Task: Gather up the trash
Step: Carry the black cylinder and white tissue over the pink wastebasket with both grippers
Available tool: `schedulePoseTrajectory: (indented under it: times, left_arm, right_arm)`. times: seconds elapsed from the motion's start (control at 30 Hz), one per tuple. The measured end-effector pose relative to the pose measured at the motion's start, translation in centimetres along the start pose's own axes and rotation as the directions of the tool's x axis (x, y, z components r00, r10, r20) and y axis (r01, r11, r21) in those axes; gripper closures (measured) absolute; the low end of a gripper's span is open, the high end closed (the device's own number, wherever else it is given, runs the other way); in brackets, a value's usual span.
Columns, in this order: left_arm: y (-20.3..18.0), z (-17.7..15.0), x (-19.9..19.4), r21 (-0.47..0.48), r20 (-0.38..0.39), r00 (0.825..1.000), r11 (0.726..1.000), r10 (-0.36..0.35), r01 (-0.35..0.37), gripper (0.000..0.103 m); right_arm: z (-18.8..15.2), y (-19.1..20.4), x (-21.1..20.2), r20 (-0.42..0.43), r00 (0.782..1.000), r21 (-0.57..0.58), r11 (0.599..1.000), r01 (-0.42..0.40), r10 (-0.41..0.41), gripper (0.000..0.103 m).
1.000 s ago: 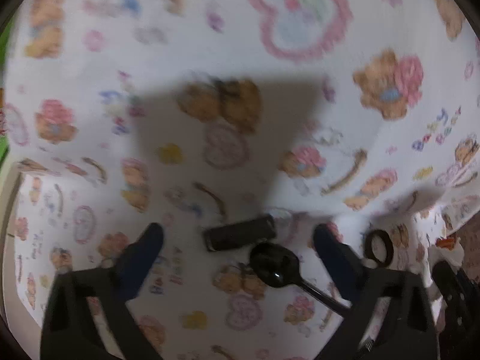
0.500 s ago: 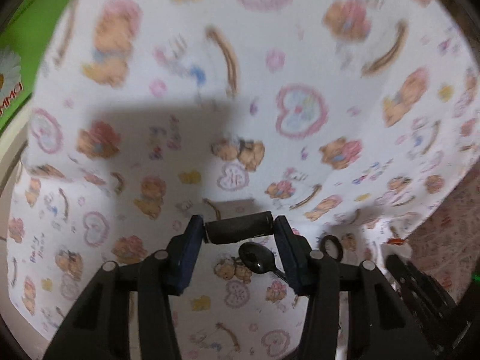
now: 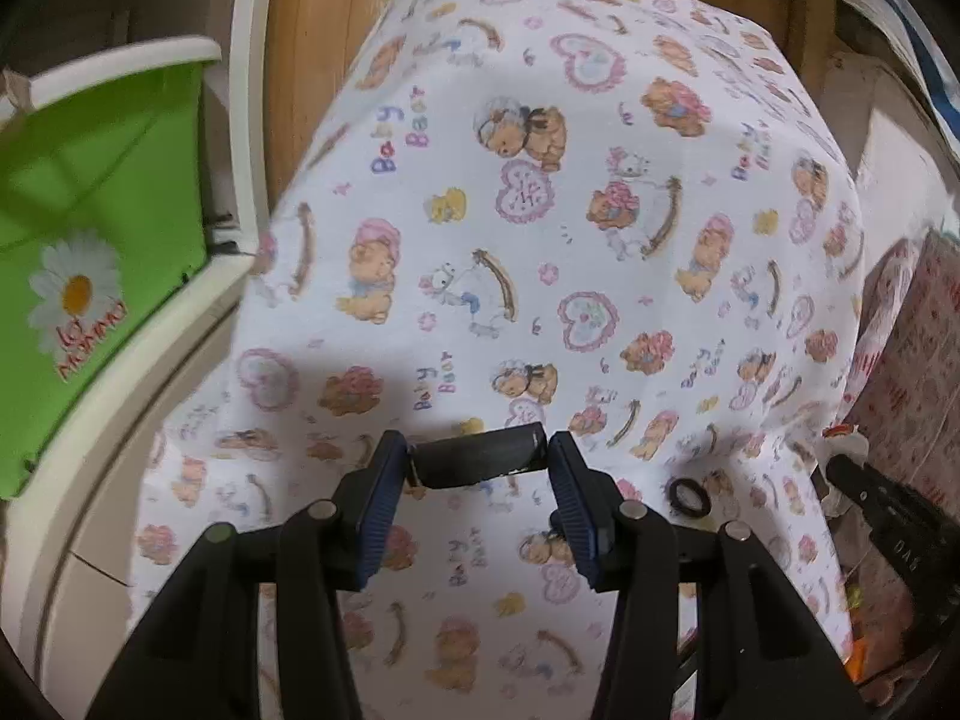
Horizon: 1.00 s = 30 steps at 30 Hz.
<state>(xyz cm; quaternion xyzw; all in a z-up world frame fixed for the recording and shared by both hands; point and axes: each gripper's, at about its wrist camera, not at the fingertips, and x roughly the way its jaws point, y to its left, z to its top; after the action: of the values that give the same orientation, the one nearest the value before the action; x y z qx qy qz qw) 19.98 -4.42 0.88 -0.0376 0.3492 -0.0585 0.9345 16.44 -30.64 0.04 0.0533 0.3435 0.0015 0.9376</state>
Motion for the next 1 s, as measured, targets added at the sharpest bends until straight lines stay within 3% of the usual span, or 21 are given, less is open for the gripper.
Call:
schedulePoseTrajectory:
  times: [0.3, 0.37, 0.47, 0.57, 0.7, 0.87, 1.0]
  left_arm:
    - [-0.8, -2.7, -5.8, 0.001, -0.002, 0.999, 0.999, -0.055, 0.055, 0.057]
    - [-0.6, -3.8, -8.1, -0.013, 0.028, 0.996, 0.997, -0.08, 0.08, 0.057]
    - [-0.9, -6.1, -10.6, 0.014, 0.06, 0.997, 0.999, -0.05, 0.049, 0.057]
    - [0.2, -7.8, -10.7, -0.054, -0.017, 0.992, 0.991, -0.123, 0.121, 0.057]
    - [1.4, -9.7, -11.3, -0.093, -0.037, 0.995, 0.992, -0.09, 0.086, 0.057]
    - [1.5, -11.3, -13.1, -0.066, -0.022, 0.997, 0.995, -0.072, 0.07, 0.057]
    - [1.8, -13.8, -12.2, -0.144, -0.106, 0.992, 0.988, -0.072, 0.057, 0.057]
  right_arm:
    - [-1.9, 2.1, -4.2, 0.027, 0.995, -0.027, 0.995, -0.092, 0.092, 0.086]
    - [-2.3, 2.6, -5.5, 0.036, 0.992, -0.029, 0.993, -0.116, 0.117, 0.086]
    - [-3.6, 3.1, -7.6, 0.05, 0.988, -0.027, 0.989, -0.142, 0.143, 0.086]
    - [-5.3, 3.5, -9.0, 0.039, 0.986, -0.028, 0.986, -0.163, 0.164, 0.086]
    - [-7.7, 4.5, -10.9, 0.017, 0.982, -0.057, 0.981, -0.185, 0.186, 0.086]
    - [-10.6, 5.6, -12.3, -0.028, 0.98, -0.074, 0.978, -0.197, 0.196, 0.086]
    - [-12.3, 7.2, -12.8, -0.057, 0.977, -0.127, 0.969, -0.213, 0.208, 0.086]
